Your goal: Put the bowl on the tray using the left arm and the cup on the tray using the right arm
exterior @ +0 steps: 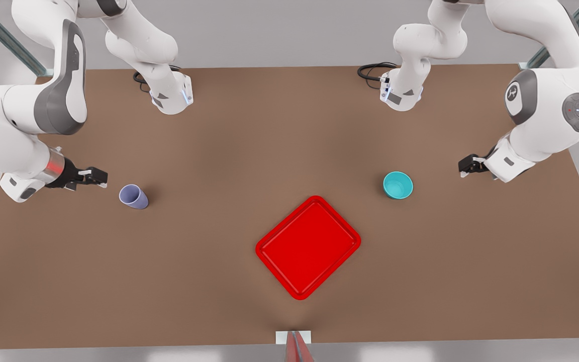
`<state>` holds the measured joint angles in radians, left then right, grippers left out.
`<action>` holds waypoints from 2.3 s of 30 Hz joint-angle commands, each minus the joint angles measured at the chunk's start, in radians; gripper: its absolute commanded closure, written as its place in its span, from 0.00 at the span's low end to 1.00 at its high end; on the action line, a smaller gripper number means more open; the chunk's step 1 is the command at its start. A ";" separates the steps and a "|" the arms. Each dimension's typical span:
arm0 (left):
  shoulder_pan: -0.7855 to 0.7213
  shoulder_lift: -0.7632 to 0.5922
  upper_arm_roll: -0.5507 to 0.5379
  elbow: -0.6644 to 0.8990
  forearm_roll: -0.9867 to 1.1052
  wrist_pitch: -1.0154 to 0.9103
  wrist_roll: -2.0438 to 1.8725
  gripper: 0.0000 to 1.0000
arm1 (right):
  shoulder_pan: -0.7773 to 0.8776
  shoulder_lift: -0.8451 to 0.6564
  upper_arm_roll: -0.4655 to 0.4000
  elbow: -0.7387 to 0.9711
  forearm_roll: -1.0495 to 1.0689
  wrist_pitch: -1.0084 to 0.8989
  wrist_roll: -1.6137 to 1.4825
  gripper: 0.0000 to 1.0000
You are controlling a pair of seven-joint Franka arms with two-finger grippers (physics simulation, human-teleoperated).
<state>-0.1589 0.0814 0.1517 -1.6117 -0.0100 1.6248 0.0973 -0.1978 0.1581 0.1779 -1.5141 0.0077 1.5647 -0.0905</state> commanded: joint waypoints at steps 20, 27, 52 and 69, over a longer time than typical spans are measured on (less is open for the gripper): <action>0.013 0.281 -0.037 -0.637 -0.300 0.595 0.272 0.47 | -0.005 -0.002 -0.009 -0.018 -0.002 -0.006 -0.008 0.00; 0.006 0.308 -0.044 -0.634 -0.303 0.595 0.271 0.72 | -0.009 0.000 -0.009 -0.018 -0.002 -0.008 -0.009 0.00; -0.220 0.713 -0.150 0.226 -0.397 0.388 -0.746 0.79 | -0.017 0.015 -0.009 -0.012 0.003 -0.011 -0.012 0.00; -0.050 0.212 -0.089 0.274 0.096 -0.264 -0.059 0.00 | -0.017 0.034 -0.057 -0.116 -0.002 0.070 -0.005 0.00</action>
<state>-0.2085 0.2608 0.0629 -1.3726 -0.0459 1.3606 0.0383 -0.2104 0.1907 0.1219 -1.6558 0.0075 1.6575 -0.0951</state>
